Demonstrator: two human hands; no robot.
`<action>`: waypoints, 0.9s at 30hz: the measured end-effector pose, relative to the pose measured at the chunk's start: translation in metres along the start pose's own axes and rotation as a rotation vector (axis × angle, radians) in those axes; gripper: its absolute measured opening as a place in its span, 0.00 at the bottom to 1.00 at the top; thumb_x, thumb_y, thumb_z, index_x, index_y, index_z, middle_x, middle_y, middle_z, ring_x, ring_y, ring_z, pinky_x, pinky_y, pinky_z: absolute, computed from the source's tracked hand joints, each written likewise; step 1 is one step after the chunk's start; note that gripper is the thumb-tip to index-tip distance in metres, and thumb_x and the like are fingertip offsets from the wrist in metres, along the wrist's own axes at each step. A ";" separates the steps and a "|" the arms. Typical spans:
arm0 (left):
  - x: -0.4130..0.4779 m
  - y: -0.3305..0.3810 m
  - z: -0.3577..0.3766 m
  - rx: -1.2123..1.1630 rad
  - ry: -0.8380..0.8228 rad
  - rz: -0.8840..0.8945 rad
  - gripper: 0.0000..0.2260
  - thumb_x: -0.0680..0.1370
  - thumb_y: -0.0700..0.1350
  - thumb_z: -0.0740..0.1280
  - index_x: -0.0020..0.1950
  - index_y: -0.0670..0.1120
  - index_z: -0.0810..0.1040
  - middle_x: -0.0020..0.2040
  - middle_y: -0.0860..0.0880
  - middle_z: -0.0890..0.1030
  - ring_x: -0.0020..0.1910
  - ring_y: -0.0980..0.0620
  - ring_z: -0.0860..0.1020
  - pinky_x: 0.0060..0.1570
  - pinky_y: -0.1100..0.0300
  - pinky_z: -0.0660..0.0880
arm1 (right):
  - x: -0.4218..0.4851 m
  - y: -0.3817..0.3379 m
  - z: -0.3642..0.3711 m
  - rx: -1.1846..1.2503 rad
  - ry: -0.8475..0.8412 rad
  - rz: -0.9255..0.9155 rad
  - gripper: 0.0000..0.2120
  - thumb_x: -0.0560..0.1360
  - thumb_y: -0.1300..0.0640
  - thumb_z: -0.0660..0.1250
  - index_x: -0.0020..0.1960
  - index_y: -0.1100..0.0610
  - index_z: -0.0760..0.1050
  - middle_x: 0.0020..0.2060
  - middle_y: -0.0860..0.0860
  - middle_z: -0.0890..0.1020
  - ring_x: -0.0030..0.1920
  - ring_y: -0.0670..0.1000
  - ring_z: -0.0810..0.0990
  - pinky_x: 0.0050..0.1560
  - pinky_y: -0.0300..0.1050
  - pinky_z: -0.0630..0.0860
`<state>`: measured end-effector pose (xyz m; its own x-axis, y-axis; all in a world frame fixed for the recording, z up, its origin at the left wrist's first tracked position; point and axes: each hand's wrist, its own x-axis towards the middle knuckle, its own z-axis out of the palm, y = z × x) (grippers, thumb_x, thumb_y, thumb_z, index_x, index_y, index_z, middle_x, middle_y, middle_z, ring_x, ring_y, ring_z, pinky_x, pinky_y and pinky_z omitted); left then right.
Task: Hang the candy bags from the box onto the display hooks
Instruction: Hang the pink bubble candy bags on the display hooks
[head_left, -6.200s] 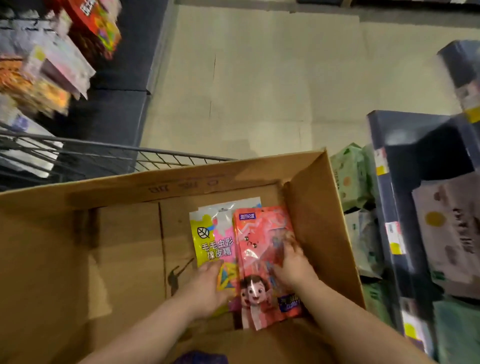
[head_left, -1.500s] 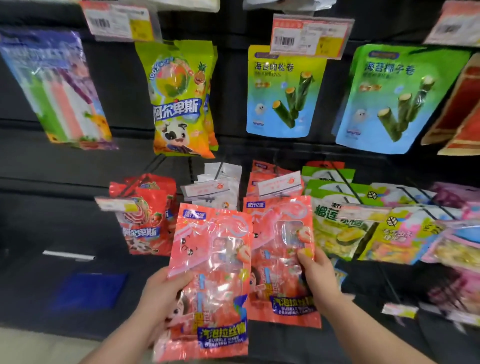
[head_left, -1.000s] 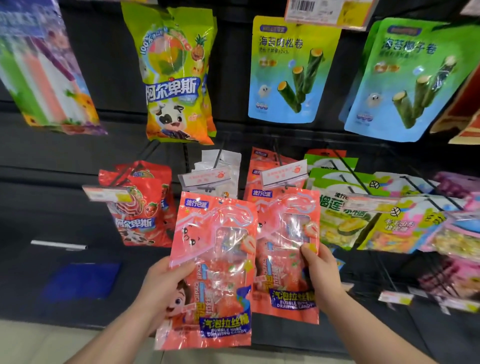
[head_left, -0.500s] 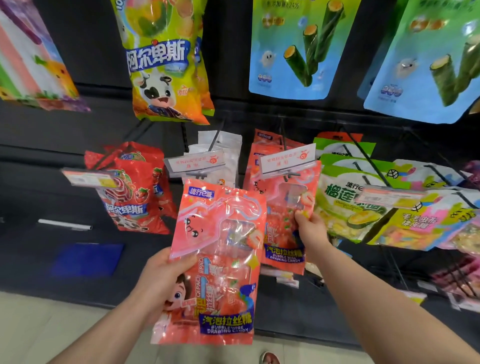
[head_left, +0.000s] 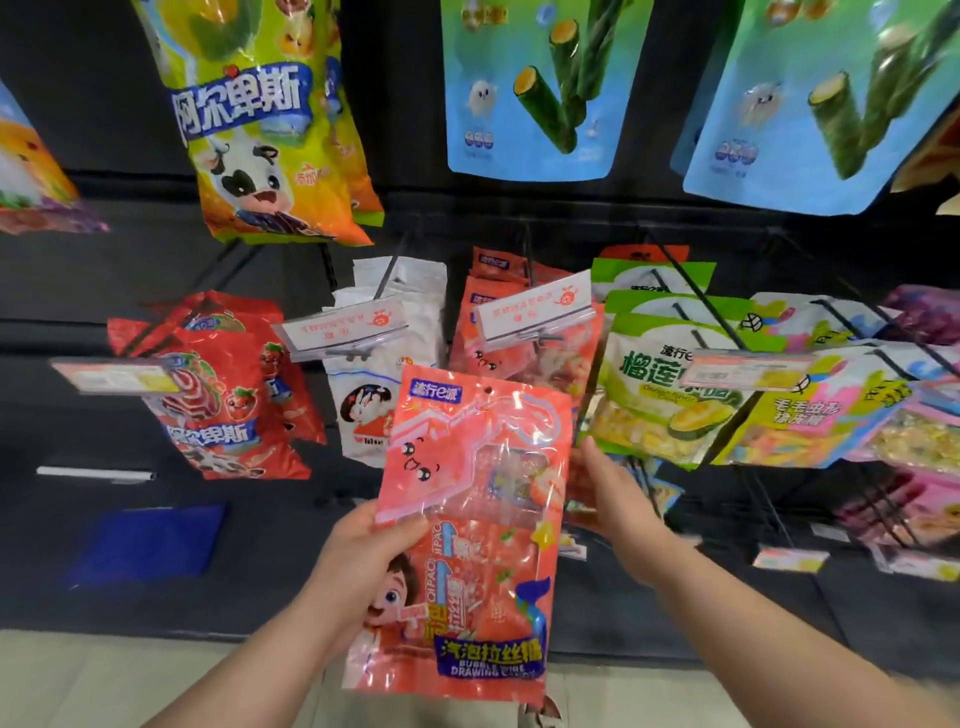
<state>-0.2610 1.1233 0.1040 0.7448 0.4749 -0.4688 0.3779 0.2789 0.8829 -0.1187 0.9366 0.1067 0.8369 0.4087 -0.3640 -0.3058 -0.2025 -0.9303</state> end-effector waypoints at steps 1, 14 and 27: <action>0.001 0.000 0.006 -0.002 -0.017 0.003 0.05 0.76 0.36 0.69 0.50 0.43 0.81 0.44 0.41 0.86 0.47 0.40 0.84 0.51 0.45 0.79 | -0.016 0.002 0.002 0.049 -0.128 0.056 0.24 0.71 0.32 0.57 0.49 0.48 0.81 0.43 0.49 0.85 0.48 0.52 0.83 0.52 0.49 0.77; 0.019 0.018 0.055 0.046 -0.137 0.051 0.09 0.78 0.41 0.68 0.57 0.47 0.77 0.49 0.48 0.85 0.44 0.55 0.85 0.35 0.65 0.77 | -0.026 -0.002 -0.006 0.093 0.067 -0.101 0.21 0.74 0.65 0.69 0.60 0.47 0.70 0.48 0.52 0.84 0.41 0.46 0.84 0.39 0.37 0.81; 0.028 0.015 0.058 -0.014 -0.096 0.030 0.07 0.78 0.41 0.67 0.56 0.46 0.77 0.49 0.44 0.85 0.48 0.46 0.84 0.45 0.51 0.80 | -0.010 -0.001 -0.008 0.041 0.058 -0.075 0.11 0.74 0.62 0.70 0.51 0.48 0.74 0.45 0.52 0.85 0.45 0.50 0.85 0.44 0.43 0.81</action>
<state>-0.2028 1.0922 0.1054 0.8054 0.4012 -0.4363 0.3472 0.2773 0.8959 -0.1232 0.9257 0.1120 0.8827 0.3688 -0.2913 -0.2589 -0.1358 -0.9563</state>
